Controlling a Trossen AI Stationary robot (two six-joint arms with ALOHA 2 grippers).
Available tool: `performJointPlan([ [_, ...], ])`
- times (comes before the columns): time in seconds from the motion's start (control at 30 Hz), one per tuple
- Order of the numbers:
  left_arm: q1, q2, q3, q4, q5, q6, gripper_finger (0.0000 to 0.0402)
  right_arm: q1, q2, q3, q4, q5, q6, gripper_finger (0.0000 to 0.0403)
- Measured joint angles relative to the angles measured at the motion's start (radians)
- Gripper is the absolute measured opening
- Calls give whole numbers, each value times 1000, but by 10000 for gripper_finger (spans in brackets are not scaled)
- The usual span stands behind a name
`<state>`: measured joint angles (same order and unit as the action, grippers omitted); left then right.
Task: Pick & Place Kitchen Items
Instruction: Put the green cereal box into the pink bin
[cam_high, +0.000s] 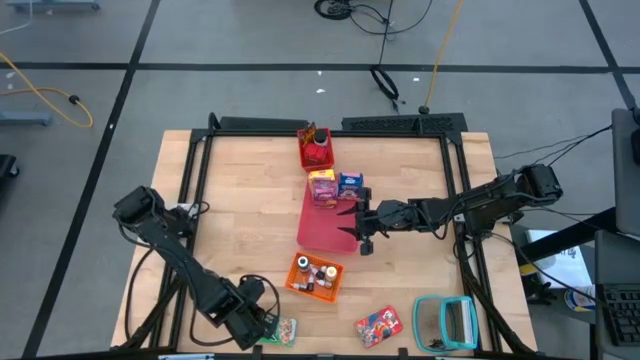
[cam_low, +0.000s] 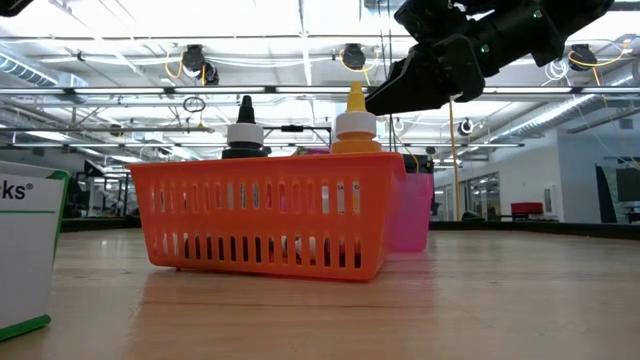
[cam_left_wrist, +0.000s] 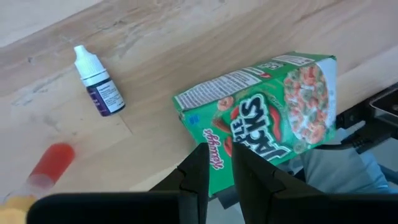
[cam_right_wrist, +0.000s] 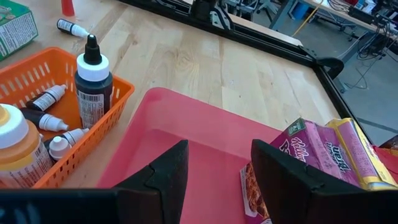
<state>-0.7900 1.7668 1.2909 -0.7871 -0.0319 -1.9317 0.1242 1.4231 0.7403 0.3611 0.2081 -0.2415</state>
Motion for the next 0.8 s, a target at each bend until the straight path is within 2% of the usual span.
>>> performJointPlan([
  [0.17, -4, 0, -17, 21, -5, -1, 82, 0, 0, 0, 0, 0, -5, 169],
  [0.4, -5, 1, -52, 35, 3, -19, 154, 0, 0, 0, -1, 0, -6, 169],
  [0.53, -5, 1, -52, 54, -46, -15, 187, 0, 0, 0, 0, 0, -6, 169],
  [0.63, -5, 1, -52, 67, -71, -10, 197, 0, 0, 0, -1, 0, -6, 169],
  [0.8, -4, 1, -52, 67, -55, -11, 200, 0, 0, 0, -2, 0, -6, 169],
])
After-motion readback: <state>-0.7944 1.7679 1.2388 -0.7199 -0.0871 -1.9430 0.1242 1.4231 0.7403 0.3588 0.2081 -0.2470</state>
